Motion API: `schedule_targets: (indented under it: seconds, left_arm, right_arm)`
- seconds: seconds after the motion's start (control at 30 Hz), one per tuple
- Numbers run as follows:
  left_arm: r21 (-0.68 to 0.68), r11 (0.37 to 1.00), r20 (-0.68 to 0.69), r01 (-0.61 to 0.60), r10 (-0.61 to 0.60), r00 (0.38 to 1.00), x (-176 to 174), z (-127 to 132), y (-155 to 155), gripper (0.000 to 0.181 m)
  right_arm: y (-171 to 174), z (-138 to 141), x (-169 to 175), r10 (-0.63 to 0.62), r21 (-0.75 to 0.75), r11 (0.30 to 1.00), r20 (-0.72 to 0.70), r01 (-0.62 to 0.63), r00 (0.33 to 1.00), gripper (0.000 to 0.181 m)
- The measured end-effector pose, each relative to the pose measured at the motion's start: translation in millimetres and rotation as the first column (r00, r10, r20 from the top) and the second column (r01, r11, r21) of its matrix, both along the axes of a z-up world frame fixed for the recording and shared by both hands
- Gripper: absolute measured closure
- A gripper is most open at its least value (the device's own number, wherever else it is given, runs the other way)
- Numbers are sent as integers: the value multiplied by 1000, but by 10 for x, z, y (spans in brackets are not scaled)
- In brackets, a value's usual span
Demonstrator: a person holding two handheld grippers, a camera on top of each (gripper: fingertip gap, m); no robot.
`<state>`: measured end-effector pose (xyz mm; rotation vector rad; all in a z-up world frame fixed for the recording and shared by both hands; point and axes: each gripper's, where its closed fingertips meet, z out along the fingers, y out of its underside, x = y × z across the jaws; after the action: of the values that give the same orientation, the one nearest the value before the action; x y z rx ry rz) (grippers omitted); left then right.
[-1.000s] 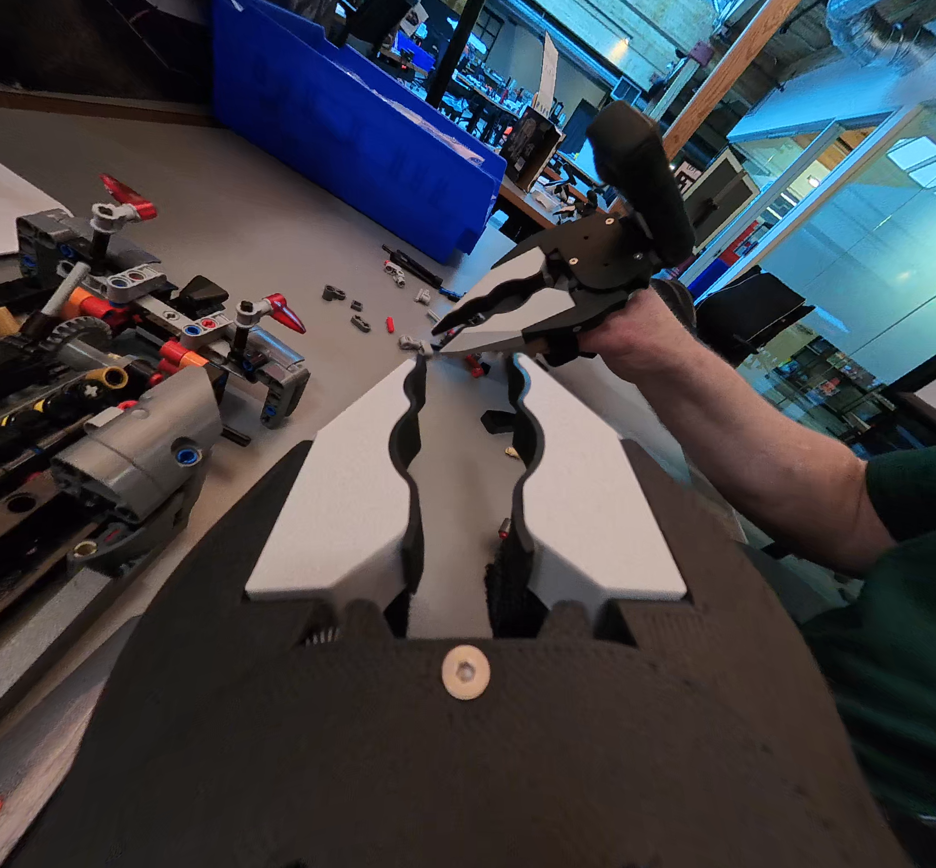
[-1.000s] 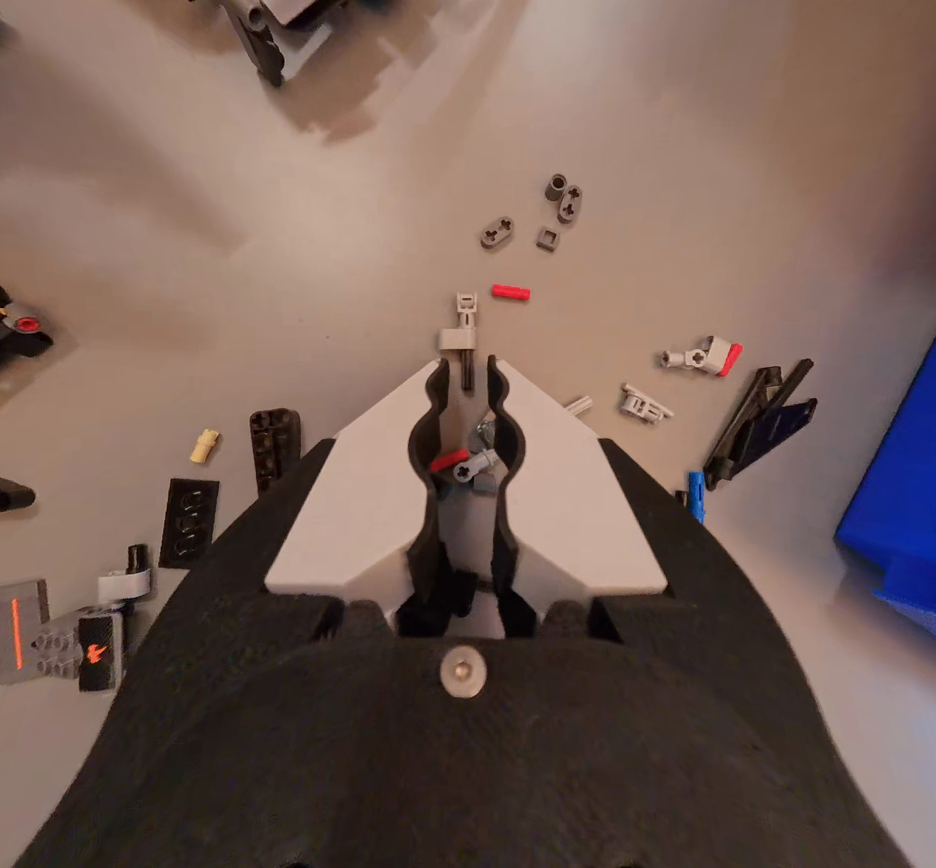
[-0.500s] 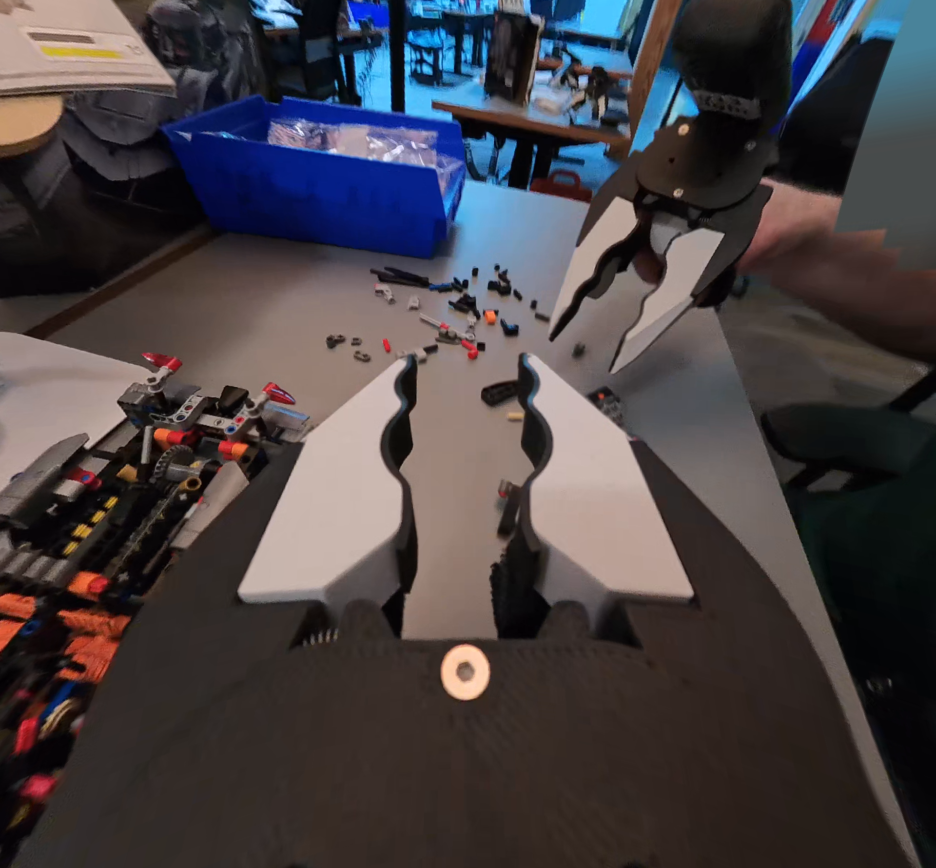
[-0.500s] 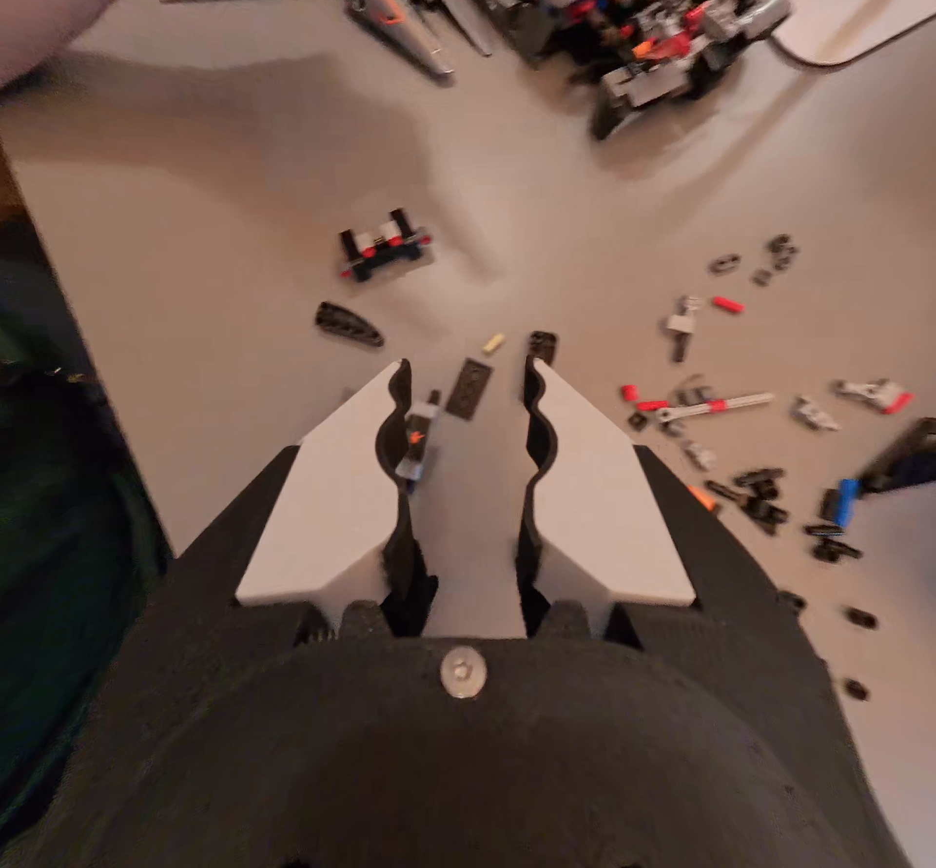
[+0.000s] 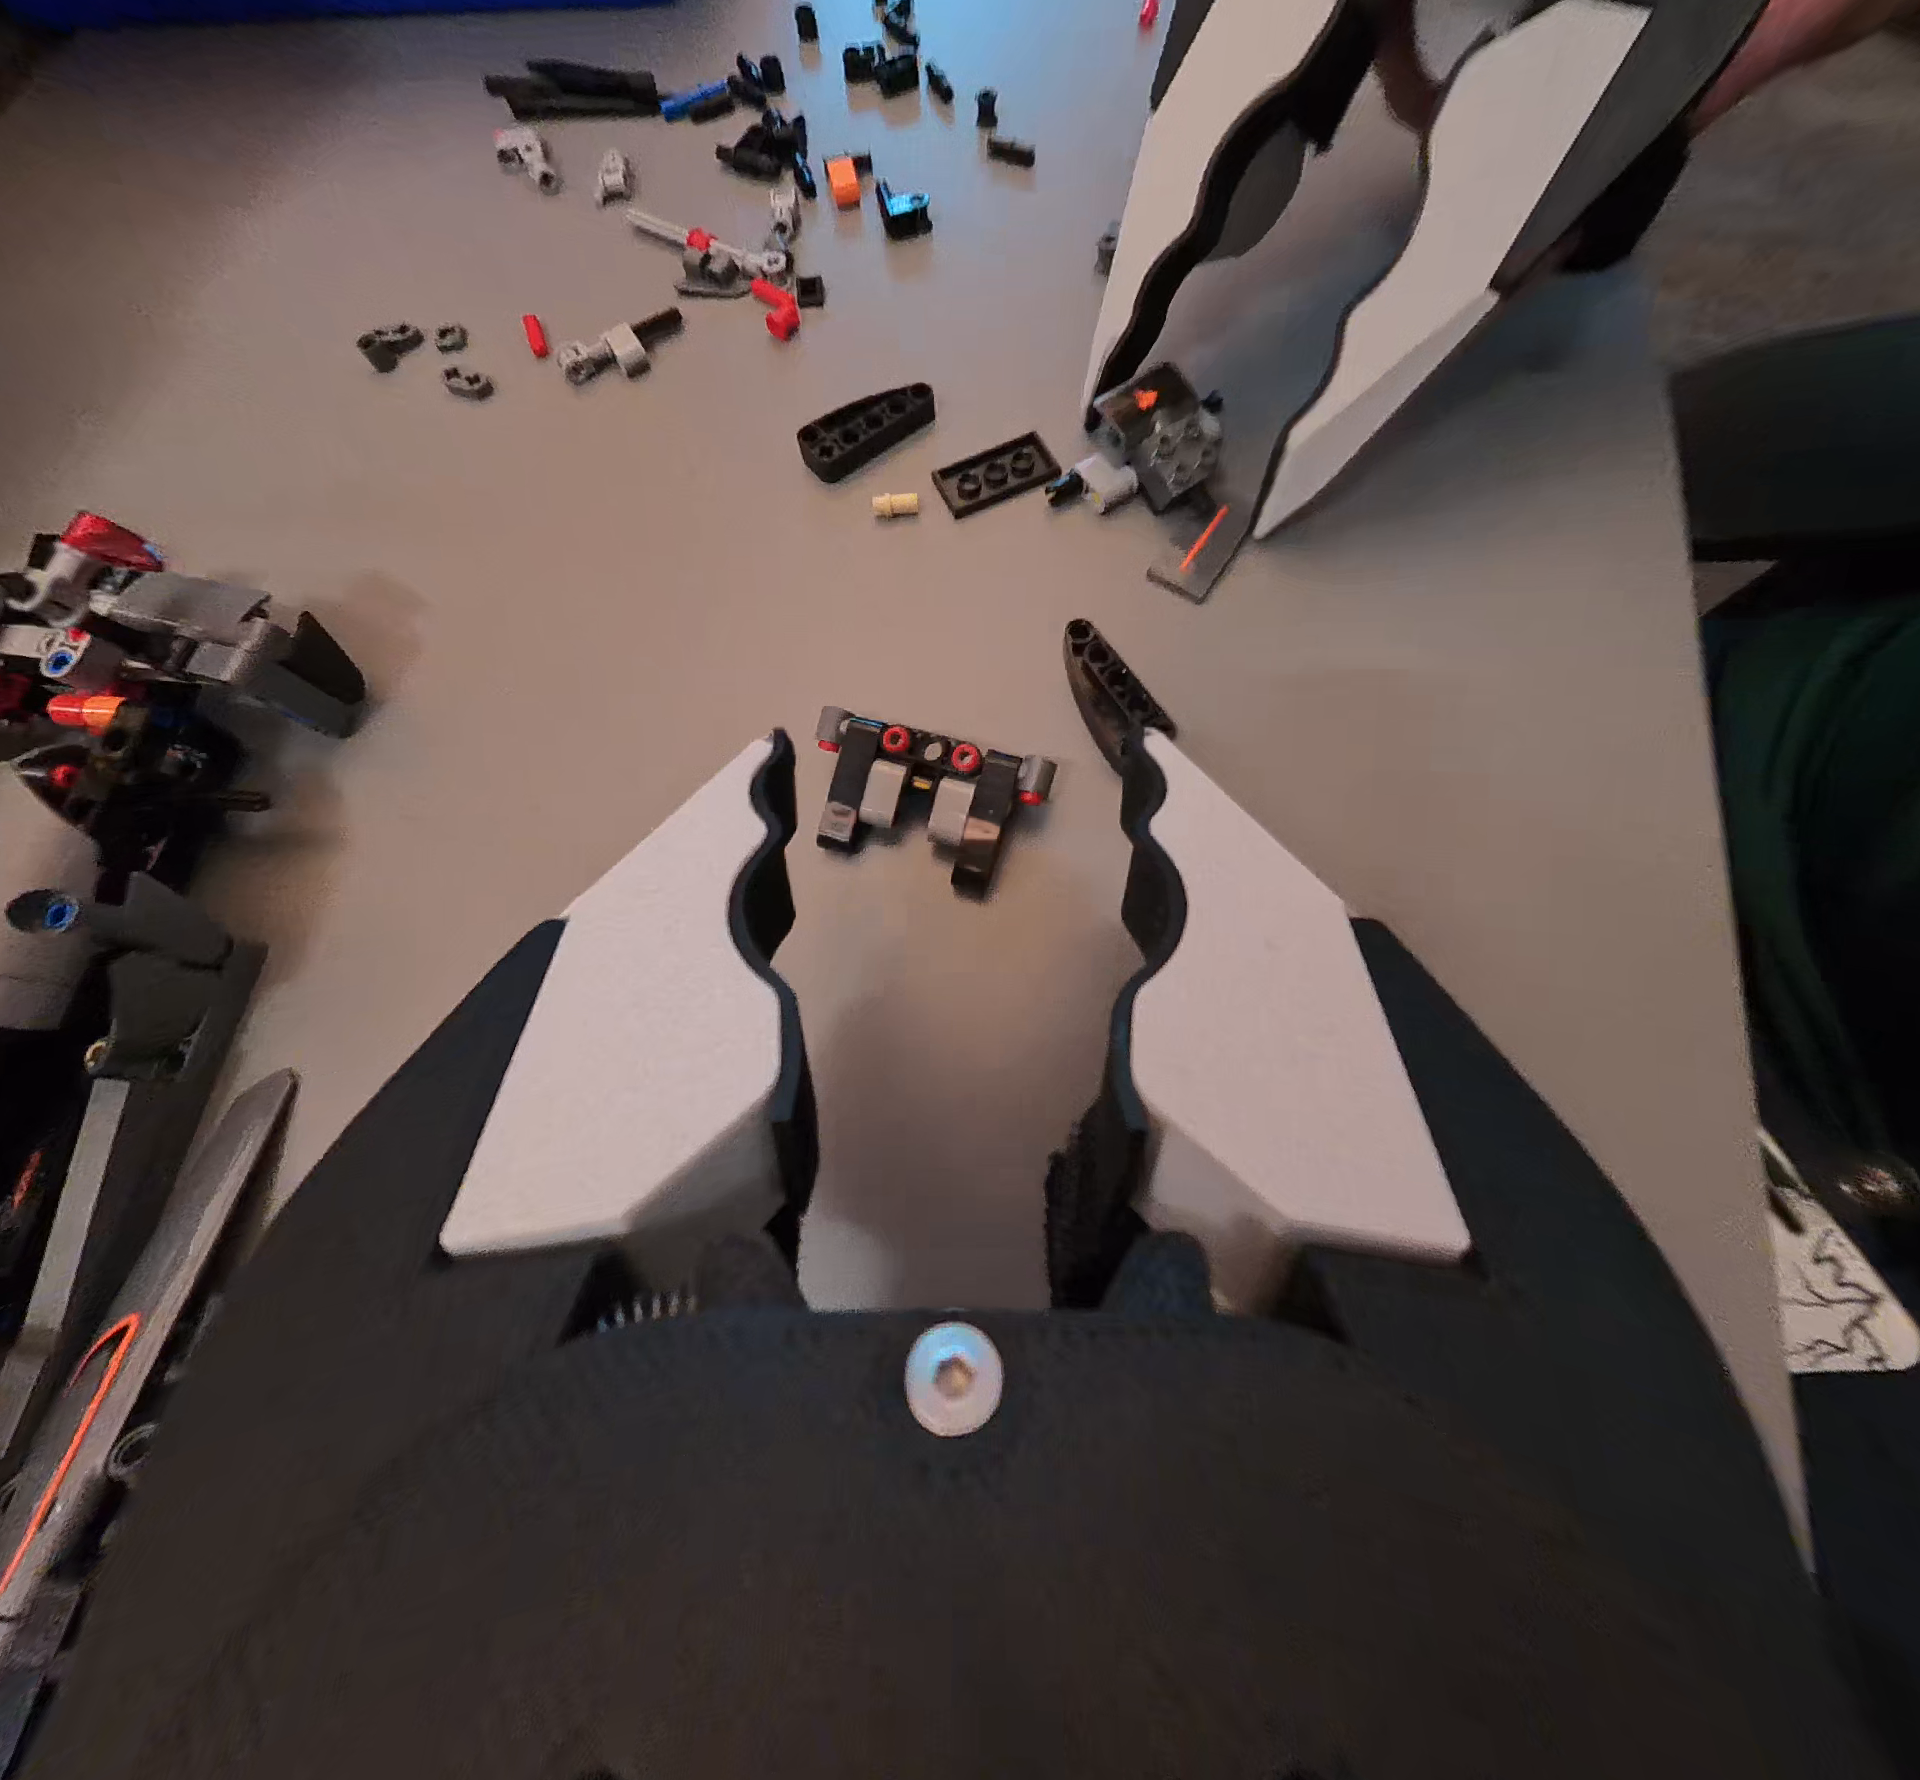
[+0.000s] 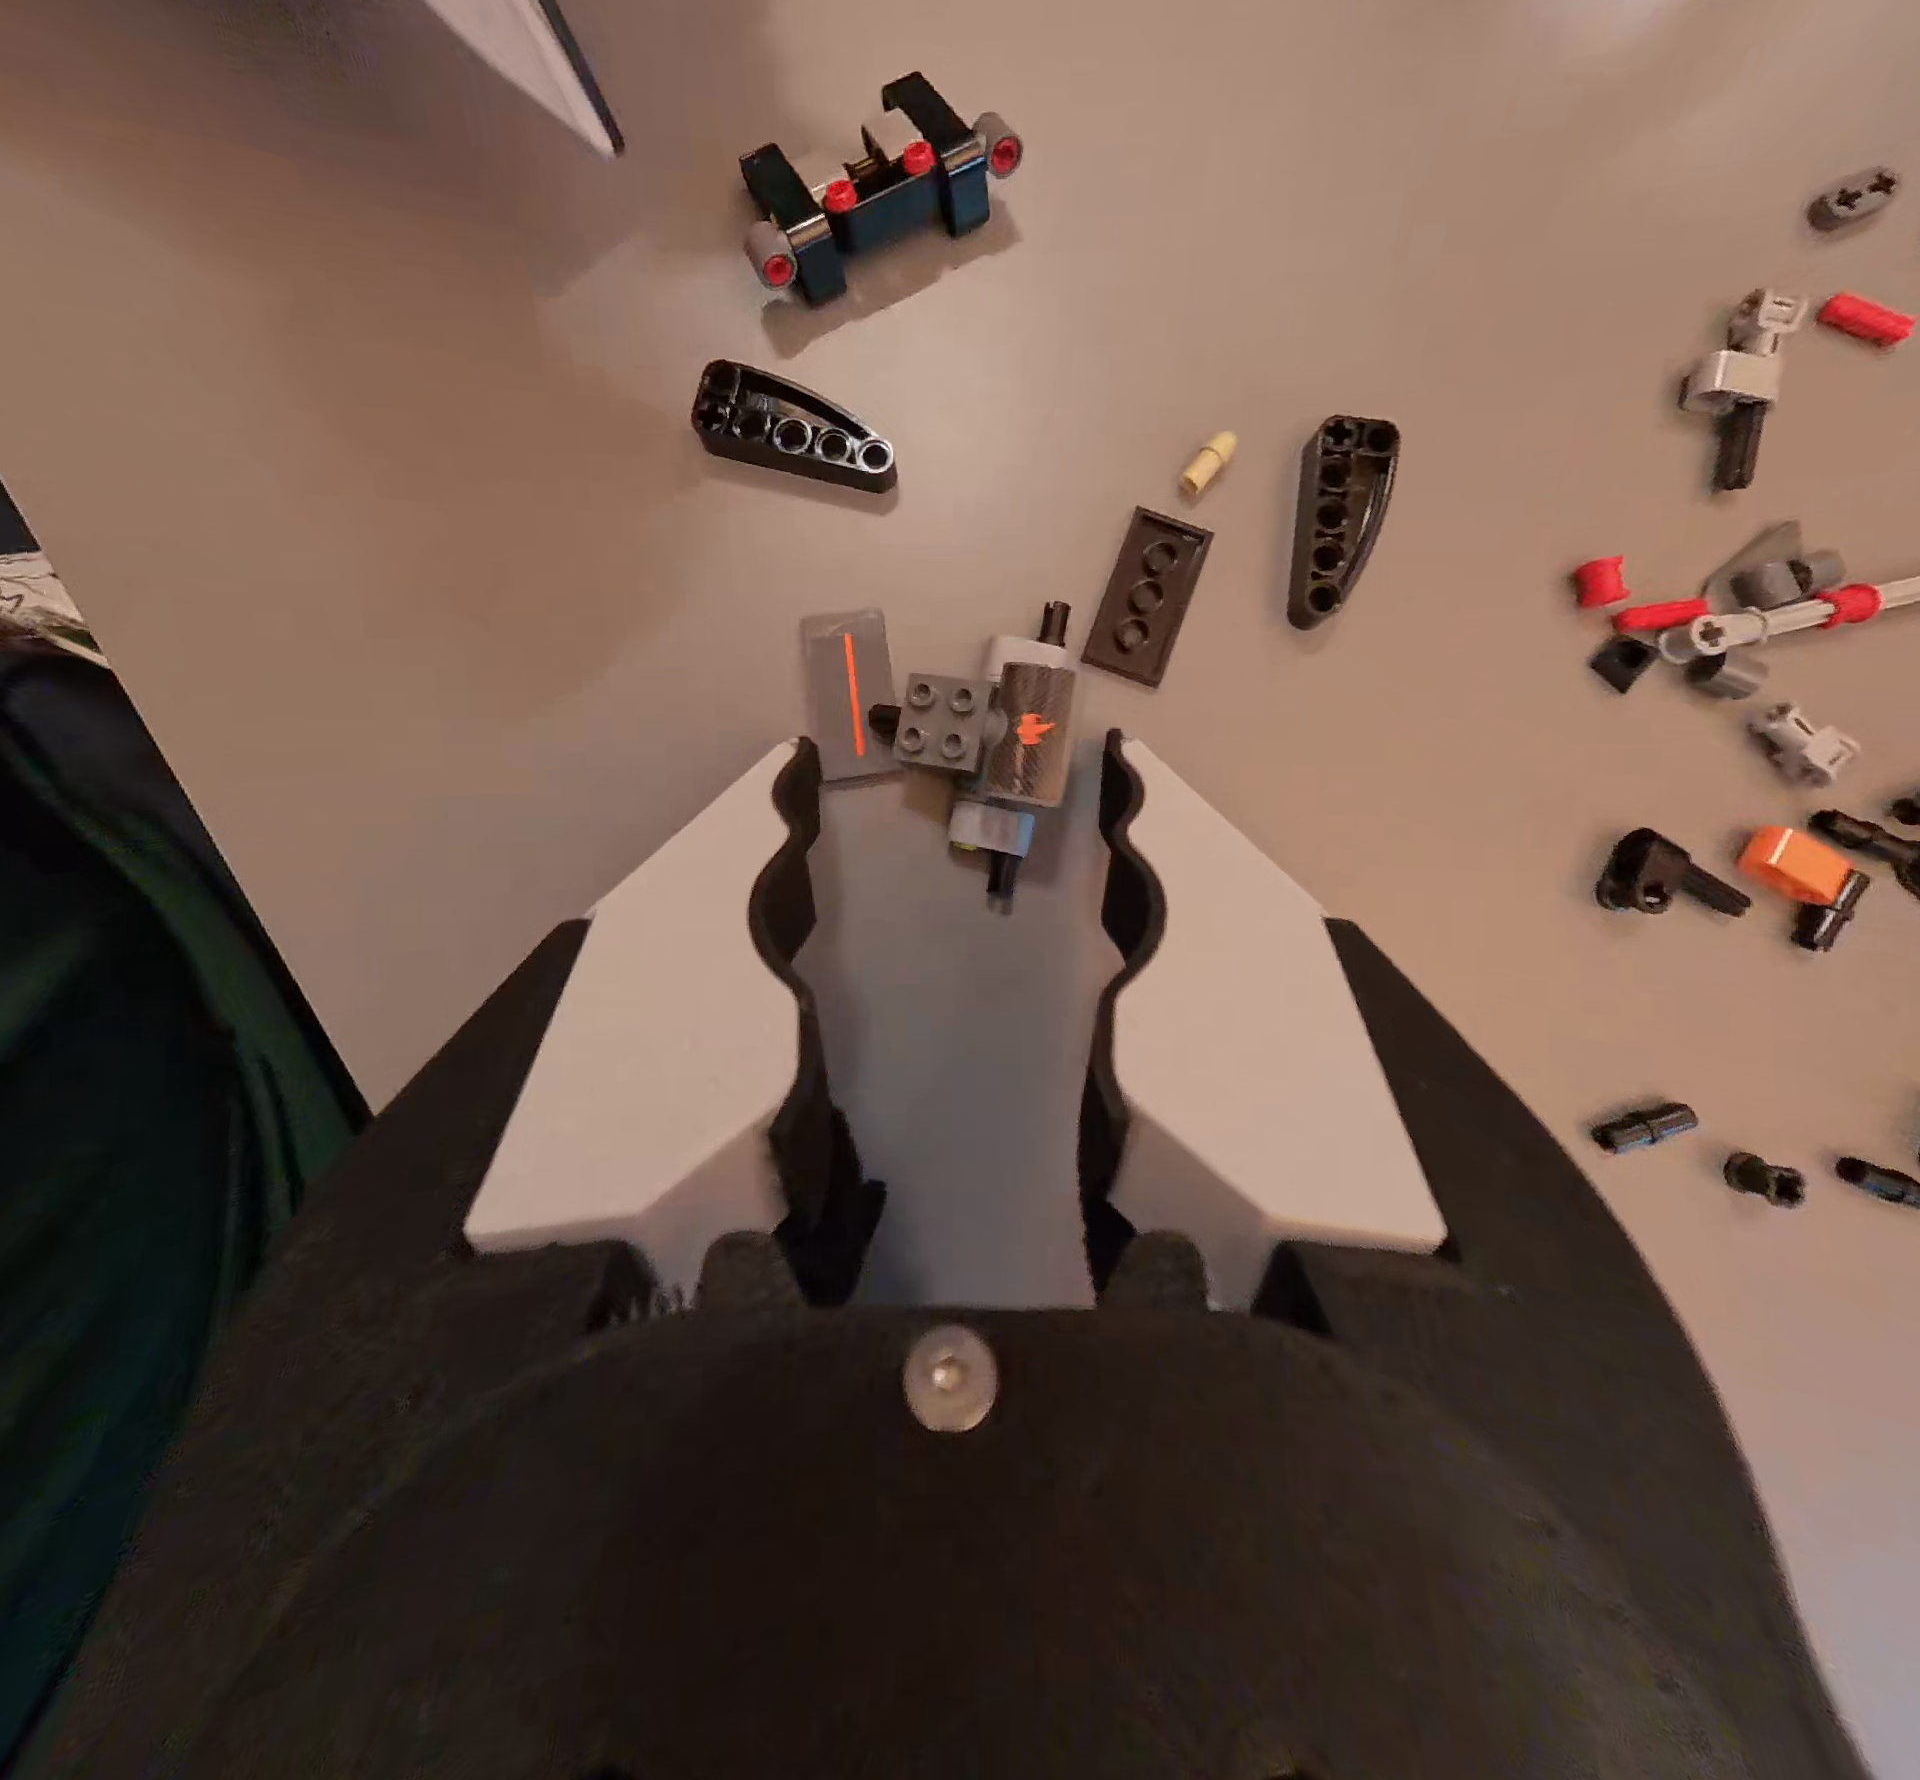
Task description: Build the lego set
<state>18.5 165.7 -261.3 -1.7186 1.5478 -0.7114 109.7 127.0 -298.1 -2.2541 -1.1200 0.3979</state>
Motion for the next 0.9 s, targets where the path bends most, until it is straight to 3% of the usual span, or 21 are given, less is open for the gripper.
schedule_targets:
  seconds: [0.2,0.3,0.47,0.57,0.63,0.77,0.9]
  left_arm:
    - [-16,999,1,-34,34,999,51,-80,47,118]
    - [-12,998,22,-59,60,998,30,-23,107,117]
    - [-31,994,84,-102,104,991,1,69,258,119]
    - [-15,992,91,-123,124,988,-20,101,353,120]
    - [-14,991,95,-131,132,987,-38,116,382,120]
    - [-17,989,111,-148,149,983,-89,113,433,121]
    - [-26,988,132,-153,155,979,-117,134,460,122]
  right_arm:
    - [47,8,-13,14,3,1000,-26,-14,1000,137]
    - [126,192,-30,40,23,999,-101,-38,994,124]
    - [836,380,243,-50,120,991,-40,54,998,138]
    - [1255,345,269,-87,76,993,-47,91,995,143]
    - [1439,259,327,-104,78,992,38,101,994,148]
    - [1536,45,357,-91,16,996,125,90,988,159]
    - [1544,0,367,-95,6,996,121,95,988,179]
